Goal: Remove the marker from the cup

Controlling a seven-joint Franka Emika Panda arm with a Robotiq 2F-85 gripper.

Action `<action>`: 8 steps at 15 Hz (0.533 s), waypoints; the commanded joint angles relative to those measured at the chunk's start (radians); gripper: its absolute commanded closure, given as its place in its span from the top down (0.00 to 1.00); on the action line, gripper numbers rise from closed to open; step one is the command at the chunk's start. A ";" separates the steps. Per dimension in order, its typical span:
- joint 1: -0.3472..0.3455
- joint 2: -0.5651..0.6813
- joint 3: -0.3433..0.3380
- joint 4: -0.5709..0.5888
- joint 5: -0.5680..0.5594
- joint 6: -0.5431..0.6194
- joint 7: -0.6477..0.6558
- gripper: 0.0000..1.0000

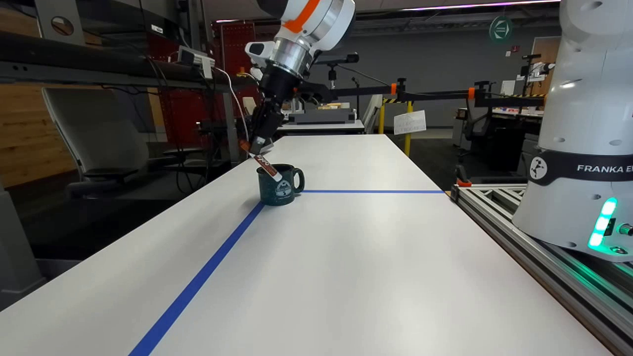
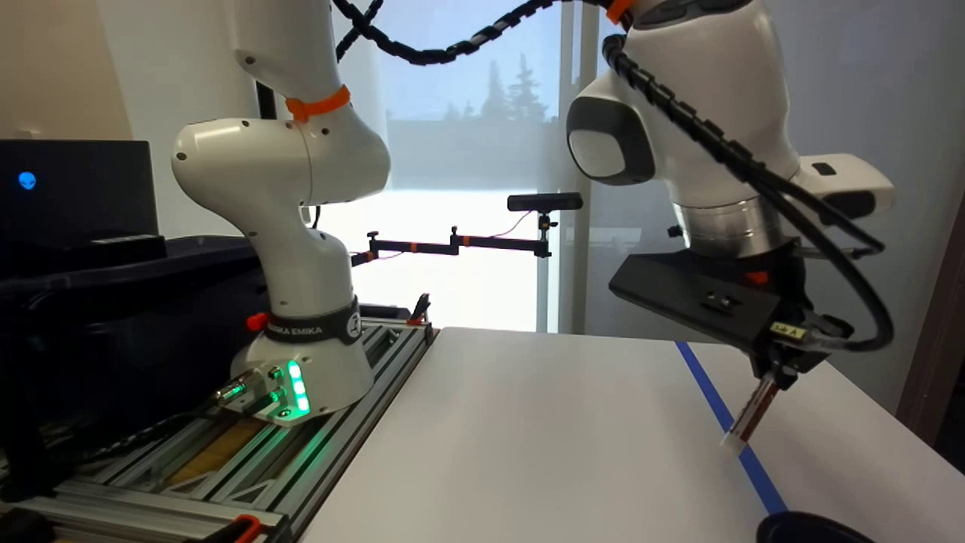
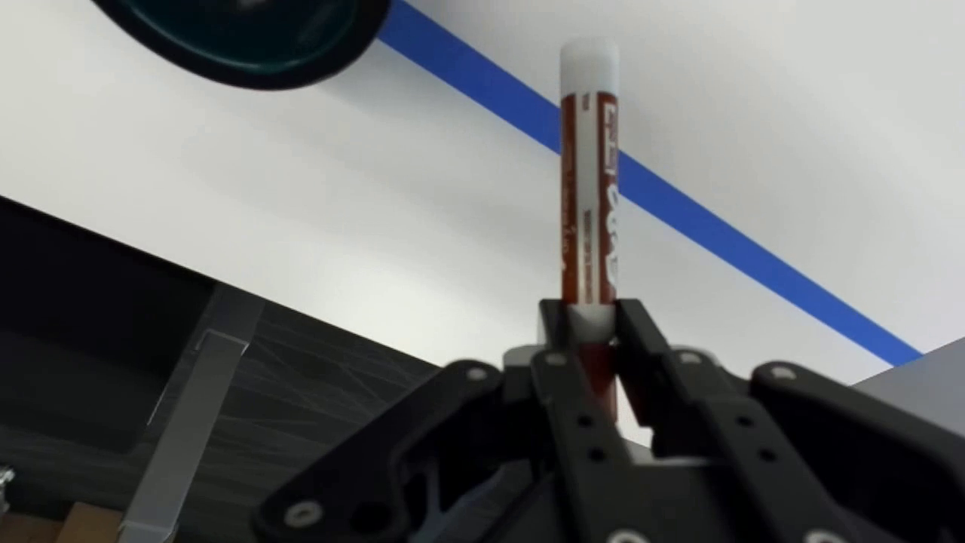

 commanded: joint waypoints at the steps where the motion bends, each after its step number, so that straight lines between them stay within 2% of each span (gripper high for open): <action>1: 0.015 0.052 -0.003 -0.029 -0.041 0.055 -0.016 0.05; 8: 0.011 0.223 -0.018 -0.043 -0.092 0.179 -0.126 0.05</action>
